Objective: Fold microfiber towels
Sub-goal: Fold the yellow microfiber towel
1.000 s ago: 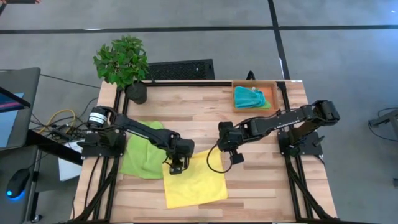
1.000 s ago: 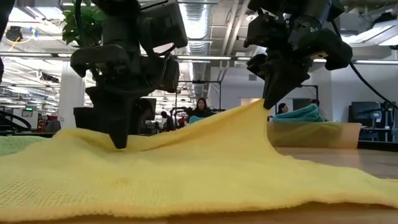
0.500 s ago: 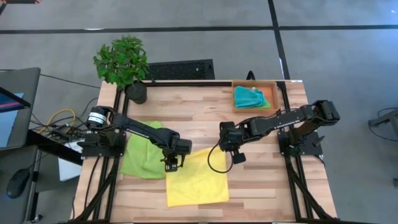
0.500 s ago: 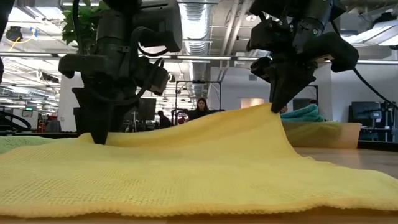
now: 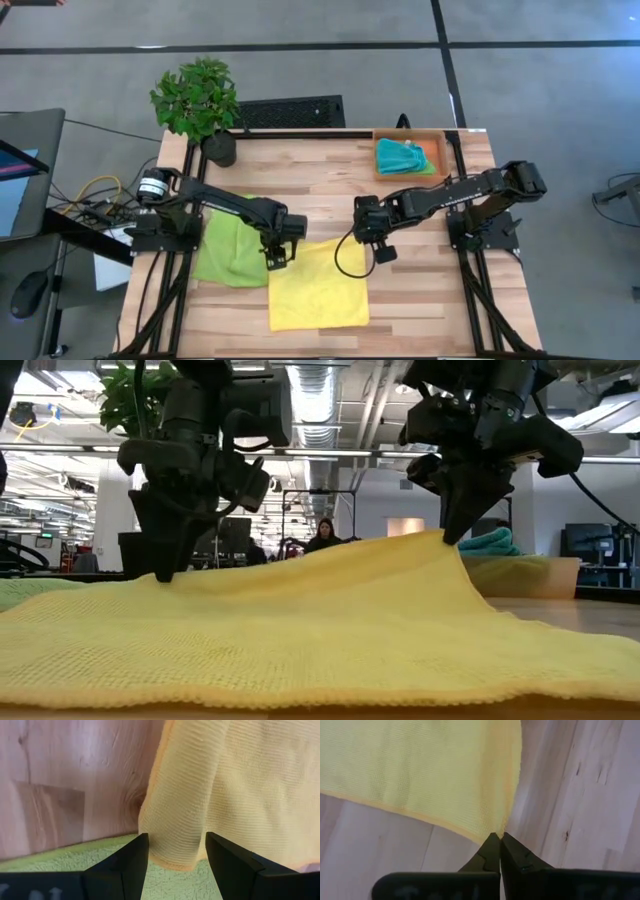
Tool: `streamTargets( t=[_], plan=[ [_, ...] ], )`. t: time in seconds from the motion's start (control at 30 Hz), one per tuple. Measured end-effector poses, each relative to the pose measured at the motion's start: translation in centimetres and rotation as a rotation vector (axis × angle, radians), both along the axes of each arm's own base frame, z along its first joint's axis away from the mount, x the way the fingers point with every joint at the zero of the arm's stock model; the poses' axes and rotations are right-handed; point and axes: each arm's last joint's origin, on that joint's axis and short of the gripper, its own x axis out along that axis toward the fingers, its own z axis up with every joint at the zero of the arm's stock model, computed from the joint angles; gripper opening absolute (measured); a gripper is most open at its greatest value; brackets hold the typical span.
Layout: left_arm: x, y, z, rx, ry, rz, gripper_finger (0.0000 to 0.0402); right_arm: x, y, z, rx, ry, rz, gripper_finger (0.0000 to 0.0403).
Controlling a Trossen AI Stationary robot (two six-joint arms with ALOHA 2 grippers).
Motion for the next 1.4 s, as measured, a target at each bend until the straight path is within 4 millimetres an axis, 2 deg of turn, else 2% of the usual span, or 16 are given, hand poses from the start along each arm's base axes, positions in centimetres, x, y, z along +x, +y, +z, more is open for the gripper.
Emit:
streamTargets(
  t=[0.27, 0.47, 0.77, 0.9, 1.13, 1.4],
  plan=[
    [0.05, 0.01, 0.01, -0.006, -0.015, -0.062, 0.0190, -0.05, -0.01, -0.03, -0.001, 0.006, 0.000, 0.0014],
    [0.08, 0.13, 0.01, 0.004, -0.003, 0.037, 0.0190, -0.02, -0.04, -0.02, -0.001, 0.003, 0.000, 0.0014],
    [0.11, 0.27, -0.01, 0.069, -0.011, 0.038, 0.0186, -0.01, -0.11, -0.02, -0.001, 0.003, -0.003, 0.0016],
    [0.08, 0.26, -0.01, 0.063, -0.008, 0.040, 0.0150, 0.00, -0.11, -0.02, -0.001, 0.002, -0.002, 0.0012],
    [0.10, 0.18, -0.15, 0.045, -0.008, -0.011, 0.0020, 0.02, -0.11, -0.01, -0.001, 0.000, -0.002, 0.0016],
    [0.12, 0.34, -0.16, 0.100, -0.012, -0.008, 0.0002, 0.03, -0.18, -0.01, -0.025, -0.003, -0.010, 0.0014]
  ],
)
